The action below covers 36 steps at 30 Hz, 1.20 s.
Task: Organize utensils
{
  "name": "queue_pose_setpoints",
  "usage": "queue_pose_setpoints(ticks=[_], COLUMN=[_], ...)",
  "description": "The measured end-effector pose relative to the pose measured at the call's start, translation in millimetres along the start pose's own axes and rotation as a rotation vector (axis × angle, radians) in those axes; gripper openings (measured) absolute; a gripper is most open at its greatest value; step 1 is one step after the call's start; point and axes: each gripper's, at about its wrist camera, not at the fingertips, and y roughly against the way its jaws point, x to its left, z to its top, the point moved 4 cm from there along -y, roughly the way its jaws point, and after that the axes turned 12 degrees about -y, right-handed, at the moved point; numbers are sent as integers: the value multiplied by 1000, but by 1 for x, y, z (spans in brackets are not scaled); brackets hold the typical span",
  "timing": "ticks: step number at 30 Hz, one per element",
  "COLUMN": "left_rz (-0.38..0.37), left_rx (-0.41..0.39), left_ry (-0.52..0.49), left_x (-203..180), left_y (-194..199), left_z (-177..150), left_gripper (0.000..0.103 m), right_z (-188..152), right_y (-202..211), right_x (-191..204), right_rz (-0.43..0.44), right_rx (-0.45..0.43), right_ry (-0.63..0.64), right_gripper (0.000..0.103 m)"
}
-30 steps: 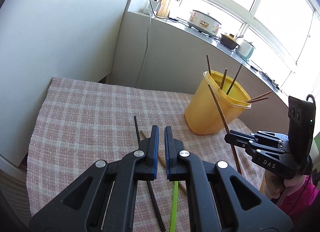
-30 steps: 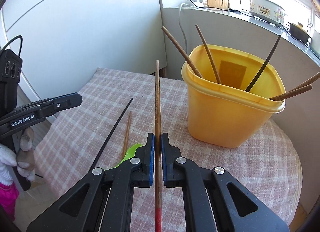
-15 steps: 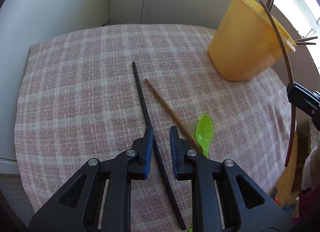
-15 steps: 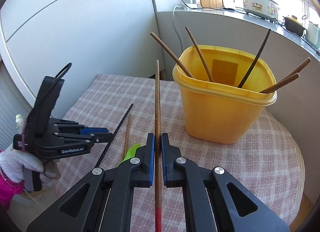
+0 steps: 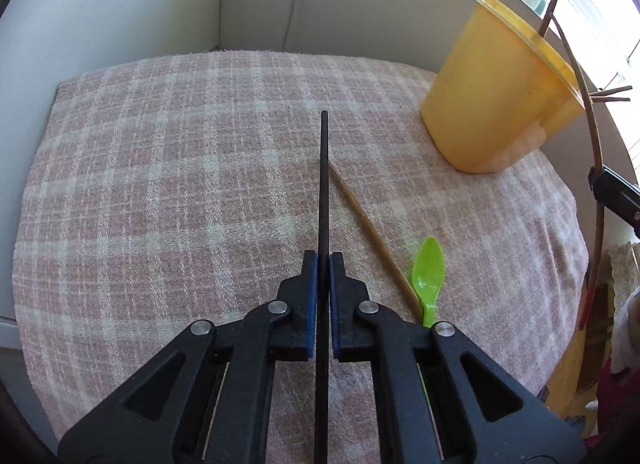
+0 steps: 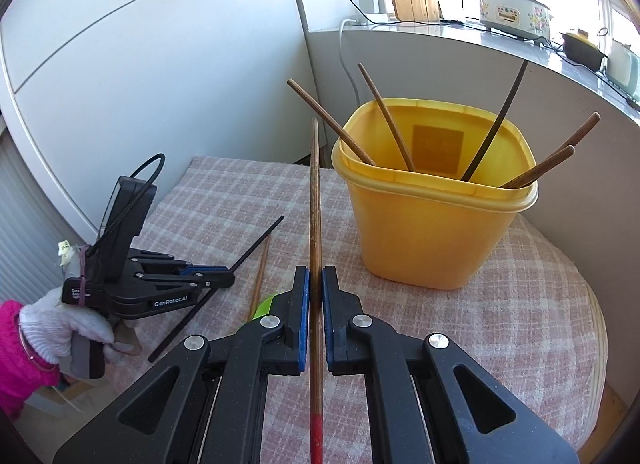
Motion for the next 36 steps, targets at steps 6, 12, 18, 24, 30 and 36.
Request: queue_pose_setpoints(ticks=[6,12,18,24,30,36], left_rz=[-35,-56,-79,-102,-134,-157], left_rx=[-140,-264,-361,-428,-478,-523], left_ry=[37,10,-28,-66,-89,-116], left_x=[-3,-15,-35,-53,-67,-83], left_y=[42,98,132,154,168,179], left_z=[-1,2,24,40,61,83], left_gripper=[3,3,3,3,3,3], right_z=[5,13,22,33,45,61], right_y=[5,15,29,45,56,62], right_x=[-4,-3,1,-6,-14,-24], right_rz=[0,19,34,39,46,39], right_rx=[-15,-42,-86,-135,-180,-229], right_ry=[-8,-12,-6,-16,-42,-68], right_gripper=[5,5,5,5,5,5])
